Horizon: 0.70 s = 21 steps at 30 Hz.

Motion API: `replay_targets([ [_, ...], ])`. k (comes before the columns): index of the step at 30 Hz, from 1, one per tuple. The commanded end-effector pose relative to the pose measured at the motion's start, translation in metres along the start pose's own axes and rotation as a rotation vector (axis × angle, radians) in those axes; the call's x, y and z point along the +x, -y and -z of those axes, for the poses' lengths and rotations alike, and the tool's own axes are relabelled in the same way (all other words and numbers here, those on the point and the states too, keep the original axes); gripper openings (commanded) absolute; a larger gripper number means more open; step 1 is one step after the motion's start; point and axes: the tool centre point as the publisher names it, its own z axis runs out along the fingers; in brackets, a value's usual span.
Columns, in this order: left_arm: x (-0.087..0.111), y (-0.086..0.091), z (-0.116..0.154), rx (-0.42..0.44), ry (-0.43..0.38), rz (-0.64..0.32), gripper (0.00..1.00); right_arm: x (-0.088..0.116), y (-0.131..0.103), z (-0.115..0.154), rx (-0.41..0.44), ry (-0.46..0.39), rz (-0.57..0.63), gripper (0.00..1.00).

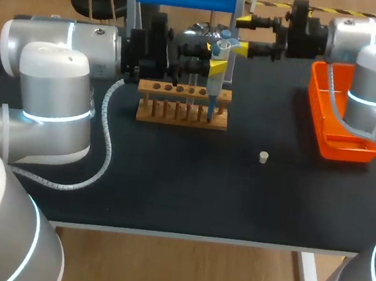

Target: Invert the test tube, pick up the pipette, mount the tip to pipette, aspirate from beaker and dispense into the tube, eject the tip, return the pipette, and cap with the stopper.

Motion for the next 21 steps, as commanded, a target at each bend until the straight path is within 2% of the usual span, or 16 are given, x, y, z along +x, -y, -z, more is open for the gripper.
replay_targets([
  [1, 0.0, 0.0, 0.0, 0.002, 0.001, -0.001, 0.0, -0.029, -0.004, -0.025, 0.014, 0.022, 0.004, 1.0],
  [8, 0.0, 0.0, 0.0, 0.002, 0.001, -0.001, 0.0, -0.058, -0.007, -0.047, 0.069, 0.061, 0.028, 1.0],
  [21, 0.0, 0.0, 0.0, 0.002, 0.001, -0.001, 0.0, -0.089, 0.003, -0.055, 0.148, 0.12, 0.037, 1.0],
])
